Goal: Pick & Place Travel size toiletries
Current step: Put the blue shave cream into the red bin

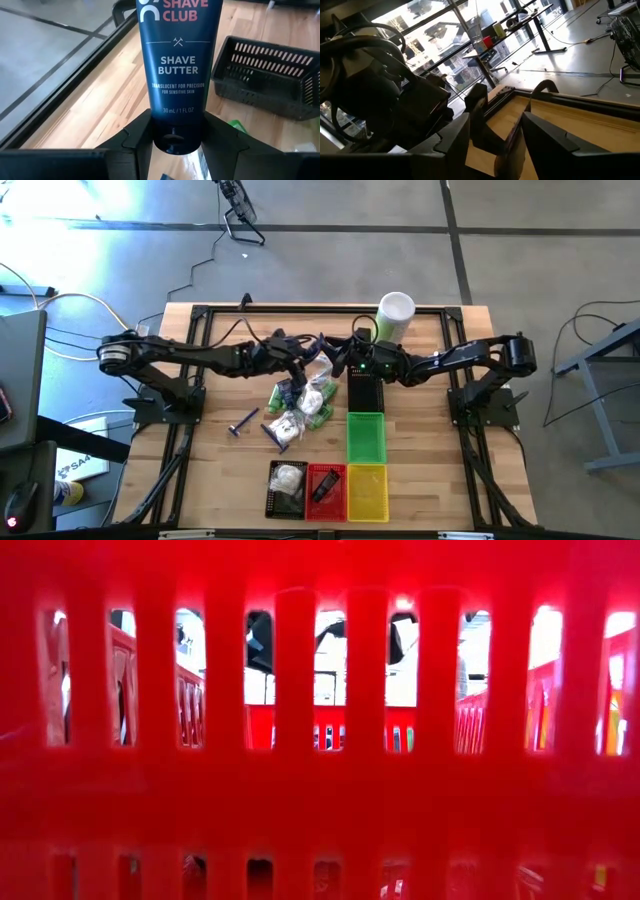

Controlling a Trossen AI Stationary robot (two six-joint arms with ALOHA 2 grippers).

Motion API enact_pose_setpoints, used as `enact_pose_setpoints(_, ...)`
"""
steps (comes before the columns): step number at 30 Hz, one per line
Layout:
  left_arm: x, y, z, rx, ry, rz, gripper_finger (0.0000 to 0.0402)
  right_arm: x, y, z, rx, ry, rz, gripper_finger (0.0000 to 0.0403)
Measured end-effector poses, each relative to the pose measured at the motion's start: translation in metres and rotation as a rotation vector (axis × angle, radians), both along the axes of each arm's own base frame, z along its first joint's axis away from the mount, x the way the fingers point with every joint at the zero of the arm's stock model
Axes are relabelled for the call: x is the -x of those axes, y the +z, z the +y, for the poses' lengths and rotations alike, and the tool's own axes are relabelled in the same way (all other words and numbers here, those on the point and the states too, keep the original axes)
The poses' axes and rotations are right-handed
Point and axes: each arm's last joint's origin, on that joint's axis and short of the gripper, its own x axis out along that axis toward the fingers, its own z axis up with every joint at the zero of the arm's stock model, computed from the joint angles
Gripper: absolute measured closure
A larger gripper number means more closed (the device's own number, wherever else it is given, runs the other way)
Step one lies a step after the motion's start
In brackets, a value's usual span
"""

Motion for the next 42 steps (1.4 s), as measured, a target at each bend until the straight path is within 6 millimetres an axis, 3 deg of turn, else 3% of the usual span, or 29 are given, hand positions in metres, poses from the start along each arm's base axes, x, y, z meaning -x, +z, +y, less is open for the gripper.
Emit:
enact_pose_setpoints(17,-0.0008,0.0001,0.0001,0.001,0.000,-0.009,0.0266,0.0006,-0.0059,-0.0022,-0.047,-0.018,0.040,0.0232)
enact_pose_setpoints(33,-0.0008,0.0001,0.0001,0.002,0.000,-0.008,0.0266,0.0006,-0.0061,-0.0022,-0.022,-0.016,0.055,0.0390)
enact_pose_setpoints(42,-0.0006,-0.0002,0.0002,0.015,0.008,-0.011,0.0265,0.0007,-0.0063,-0.0021,-0.005,-0.014,0.064,0.0399)
